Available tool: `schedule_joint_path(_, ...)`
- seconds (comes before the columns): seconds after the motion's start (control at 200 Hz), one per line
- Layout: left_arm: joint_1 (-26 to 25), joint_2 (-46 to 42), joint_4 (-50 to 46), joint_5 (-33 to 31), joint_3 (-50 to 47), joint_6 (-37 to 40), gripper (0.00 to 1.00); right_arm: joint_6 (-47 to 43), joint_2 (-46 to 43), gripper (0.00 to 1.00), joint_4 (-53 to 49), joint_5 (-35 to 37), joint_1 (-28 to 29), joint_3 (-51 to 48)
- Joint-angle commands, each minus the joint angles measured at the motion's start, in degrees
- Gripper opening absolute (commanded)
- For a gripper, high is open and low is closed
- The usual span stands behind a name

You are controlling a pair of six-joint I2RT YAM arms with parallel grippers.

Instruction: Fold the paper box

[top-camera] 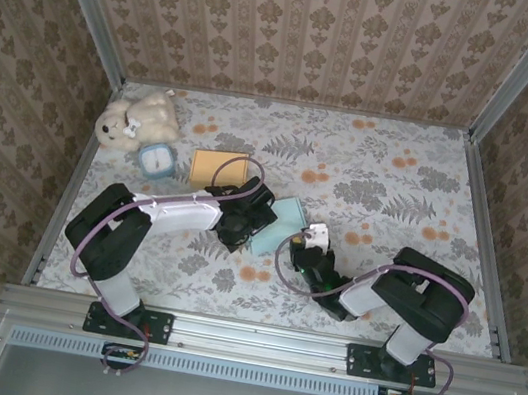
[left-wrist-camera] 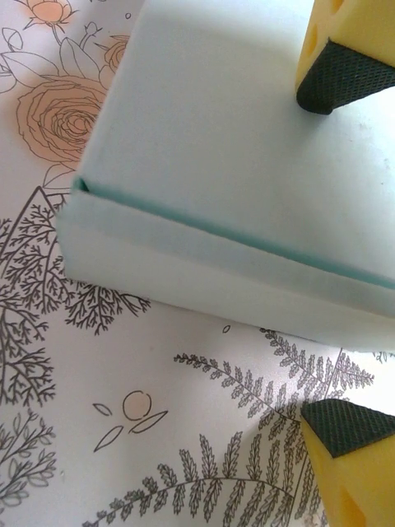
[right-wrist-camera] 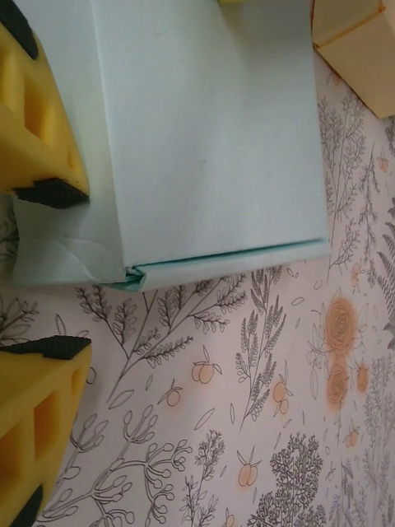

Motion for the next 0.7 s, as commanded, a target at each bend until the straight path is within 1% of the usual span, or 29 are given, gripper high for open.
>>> schedule_joint_path(0.0,-2.8,2.2,-8.8,5.2,-1.0,2.6,0.95,2.4,-2.1,0.50,-8.7,-8.6,-2.8,2.9)
schedule_joint_path(0.21,-4.3,1.3,-9.8,4.5,0.3,3.6,0.95,4.4,-4.5,0.50,-15.8,-15.9,-7.3,5.1)
schedule_joint_path(0.37,-5.4,-0.3,-10.8,3.4,0.6,3.4,0.96,6.3,-5.2,0.50,-18.7,-19.0,-9.4,5.7)
schedule_joint_path(0.69,-5.9,-6.0,-13.0,-1.3,-0.5,3.0,0.97,8.8,-8.5,0.50,-25.7,-25.9,-12.6,6.8)
